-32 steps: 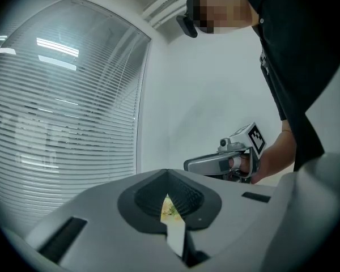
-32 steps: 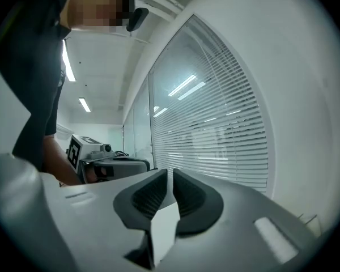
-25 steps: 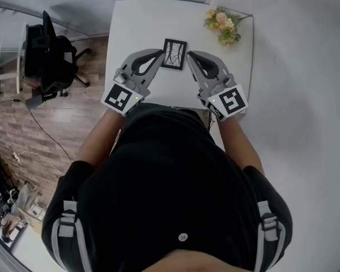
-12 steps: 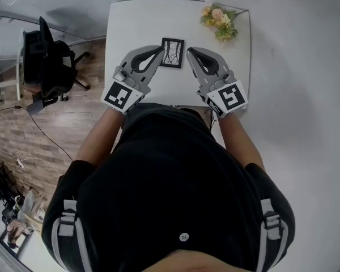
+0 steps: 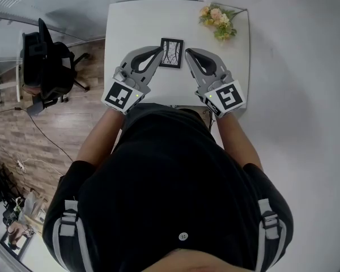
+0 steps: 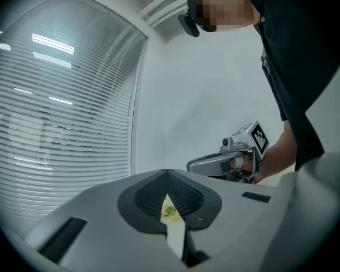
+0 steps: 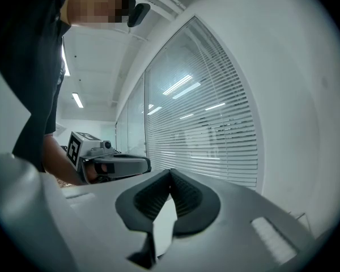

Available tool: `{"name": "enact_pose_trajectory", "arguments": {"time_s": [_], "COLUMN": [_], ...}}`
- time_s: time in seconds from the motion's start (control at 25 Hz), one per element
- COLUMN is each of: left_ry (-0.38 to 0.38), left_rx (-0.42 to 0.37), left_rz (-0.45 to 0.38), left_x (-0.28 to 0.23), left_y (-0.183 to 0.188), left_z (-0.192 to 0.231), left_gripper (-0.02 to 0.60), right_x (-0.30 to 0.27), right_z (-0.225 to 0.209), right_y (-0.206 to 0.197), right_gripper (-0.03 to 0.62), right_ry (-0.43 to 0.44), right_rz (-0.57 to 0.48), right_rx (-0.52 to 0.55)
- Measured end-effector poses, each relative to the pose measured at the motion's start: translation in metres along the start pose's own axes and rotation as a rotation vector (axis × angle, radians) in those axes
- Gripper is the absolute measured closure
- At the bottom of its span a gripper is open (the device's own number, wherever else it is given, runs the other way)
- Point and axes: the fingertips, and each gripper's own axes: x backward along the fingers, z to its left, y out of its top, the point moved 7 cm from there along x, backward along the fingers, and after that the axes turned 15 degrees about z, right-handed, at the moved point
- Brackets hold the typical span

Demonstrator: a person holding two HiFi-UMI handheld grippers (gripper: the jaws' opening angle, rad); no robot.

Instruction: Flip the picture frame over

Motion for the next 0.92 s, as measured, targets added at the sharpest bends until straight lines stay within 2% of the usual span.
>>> {"name": "enact_pose_trajectory", "arguments": {"time_s": [0.92], "left_ry": [0.004], "left_rx": [0.009], "left_rz": [0.011], "left_x": [0.004], "left_y": [-0.011], "left_z": [-0.007], "left_gripper": [0.577], "right_x": [0.001], "right_z": [0.005], "right_y": [-0.011], "right_gripper": [0.583], "right_ry": [0.001], "right_rz": [0.016], "right_rx": [-0.009]}}
